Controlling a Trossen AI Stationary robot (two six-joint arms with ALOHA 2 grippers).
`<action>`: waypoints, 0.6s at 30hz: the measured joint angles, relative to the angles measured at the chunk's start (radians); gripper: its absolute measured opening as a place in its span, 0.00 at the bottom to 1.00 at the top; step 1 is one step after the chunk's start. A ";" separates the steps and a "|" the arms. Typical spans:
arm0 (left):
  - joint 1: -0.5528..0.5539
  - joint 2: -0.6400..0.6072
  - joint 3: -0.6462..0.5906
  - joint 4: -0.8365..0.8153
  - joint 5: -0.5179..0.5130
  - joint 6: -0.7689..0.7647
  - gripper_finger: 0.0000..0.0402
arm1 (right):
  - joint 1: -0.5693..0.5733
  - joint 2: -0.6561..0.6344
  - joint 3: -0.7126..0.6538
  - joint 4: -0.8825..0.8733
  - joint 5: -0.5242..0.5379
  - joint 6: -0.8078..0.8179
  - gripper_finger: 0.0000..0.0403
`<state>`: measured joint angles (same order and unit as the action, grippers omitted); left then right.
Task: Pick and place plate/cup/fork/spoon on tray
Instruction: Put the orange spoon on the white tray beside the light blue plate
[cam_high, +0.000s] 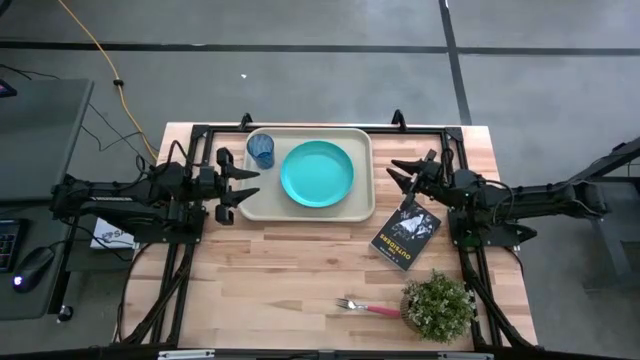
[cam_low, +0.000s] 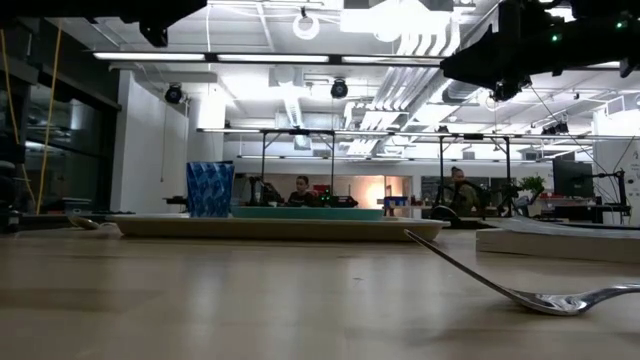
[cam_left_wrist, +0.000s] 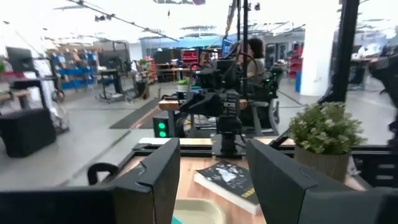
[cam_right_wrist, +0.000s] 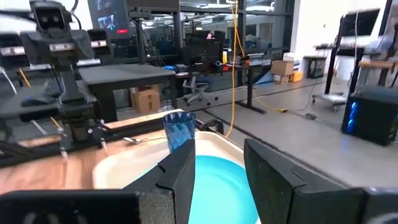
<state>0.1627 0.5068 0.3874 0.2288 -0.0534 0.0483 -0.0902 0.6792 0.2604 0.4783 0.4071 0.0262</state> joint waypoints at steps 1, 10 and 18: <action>0.000 0.000 0.000 -0.003 0.014 -0.017 0.42 | 0.000 0.000 0.000 -0.001 -0.011 0.018 0.32; 0.000 0.000 0.000 -0.056 0.077 -0.090 0.42 | 0.001 0.000 0.000 -0.003 -0.132 0.082 0.32; 0.000 -0.002 0.000 -0.098 0.076 -0.090 0.42 | 0.001 0.000 0.000 -0.003 -0.131 0.097 0.32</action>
<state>0.1627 0.5053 0.3874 0.1310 0.0231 -0.0418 -0.0891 0.6792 0.2604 0.4750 0.2756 0.1234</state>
